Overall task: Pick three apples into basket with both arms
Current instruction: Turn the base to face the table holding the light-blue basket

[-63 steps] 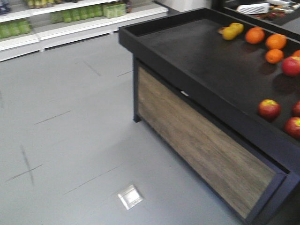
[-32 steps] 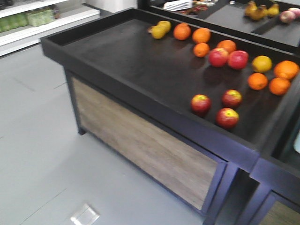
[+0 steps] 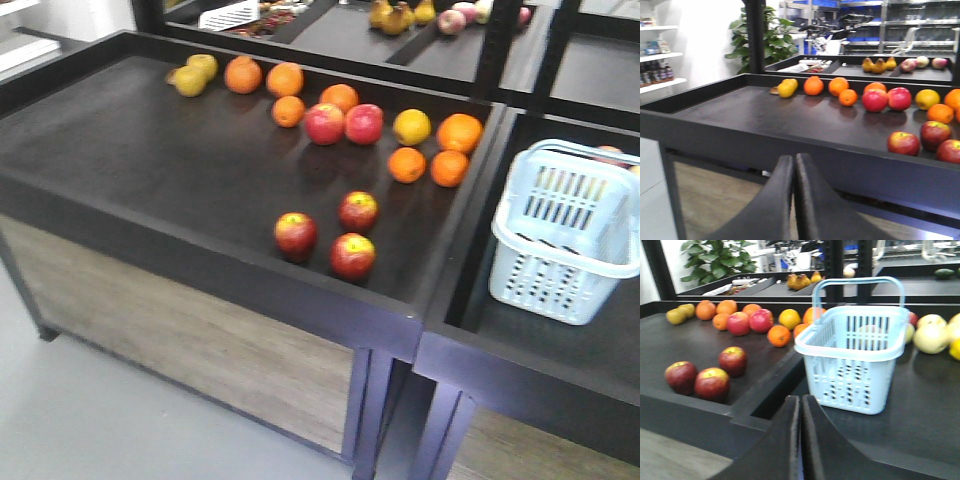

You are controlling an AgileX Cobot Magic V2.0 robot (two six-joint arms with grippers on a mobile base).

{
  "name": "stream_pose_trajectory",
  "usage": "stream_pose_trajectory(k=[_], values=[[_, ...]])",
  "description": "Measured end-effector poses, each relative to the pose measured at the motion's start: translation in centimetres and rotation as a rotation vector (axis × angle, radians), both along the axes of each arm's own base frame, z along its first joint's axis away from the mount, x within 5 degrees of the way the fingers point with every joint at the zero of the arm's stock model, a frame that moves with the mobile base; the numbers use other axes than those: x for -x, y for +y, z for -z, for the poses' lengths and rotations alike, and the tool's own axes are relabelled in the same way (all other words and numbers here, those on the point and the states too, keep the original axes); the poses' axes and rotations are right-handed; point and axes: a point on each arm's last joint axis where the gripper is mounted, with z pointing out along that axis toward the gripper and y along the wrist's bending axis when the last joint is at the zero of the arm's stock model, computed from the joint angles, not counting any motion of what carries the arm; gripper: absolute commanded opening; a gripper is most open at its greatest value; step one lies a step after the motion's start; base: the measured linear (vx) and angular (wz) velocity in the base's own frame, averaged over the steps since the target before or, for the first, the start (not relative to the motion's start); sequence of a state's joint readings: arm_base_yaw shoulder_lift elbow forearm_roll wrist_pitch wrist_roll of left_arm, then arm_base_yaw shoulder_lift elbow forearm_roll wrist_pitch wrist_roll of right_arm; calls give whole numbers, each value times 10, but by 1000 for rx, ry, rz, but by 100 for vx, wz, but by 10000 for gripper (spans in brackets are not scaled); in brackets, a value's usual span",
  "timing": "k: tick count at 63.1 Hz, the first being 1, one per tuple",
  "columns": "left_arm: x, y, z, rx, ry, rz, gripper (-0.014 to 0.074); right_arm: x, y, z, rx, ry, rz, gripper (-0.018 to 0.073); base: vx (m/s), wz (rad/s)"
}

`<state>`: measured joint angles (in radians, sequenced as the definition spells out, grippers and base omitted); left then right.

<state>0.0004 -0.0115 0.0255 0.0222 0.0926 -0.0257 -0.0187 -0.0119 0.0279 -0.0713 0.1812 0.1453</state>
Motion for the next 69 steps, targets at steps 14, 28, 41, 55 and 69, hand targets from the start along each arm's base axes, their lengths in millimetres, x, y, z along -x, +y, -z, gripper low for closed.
stream_pose_trajectory(k=[14,28,41,55,69], values=[[0,0,0,0,0,0,-6,0,0,0,0,0,0,-9,8,-41],[0,0,0,0,0,0,-6,0,0,0,0,0,0,-9,7,-41],[0,0,0,0,0,0,-6,0,0,0,0,0,0,-9,8,-40],[0,0,0,0,0,0,-6,0,0,0,0,0,0,-9,9,-36],[0,0,0,0,0,0,-6,0,0,0,0,0,0,-9,10,-24]])
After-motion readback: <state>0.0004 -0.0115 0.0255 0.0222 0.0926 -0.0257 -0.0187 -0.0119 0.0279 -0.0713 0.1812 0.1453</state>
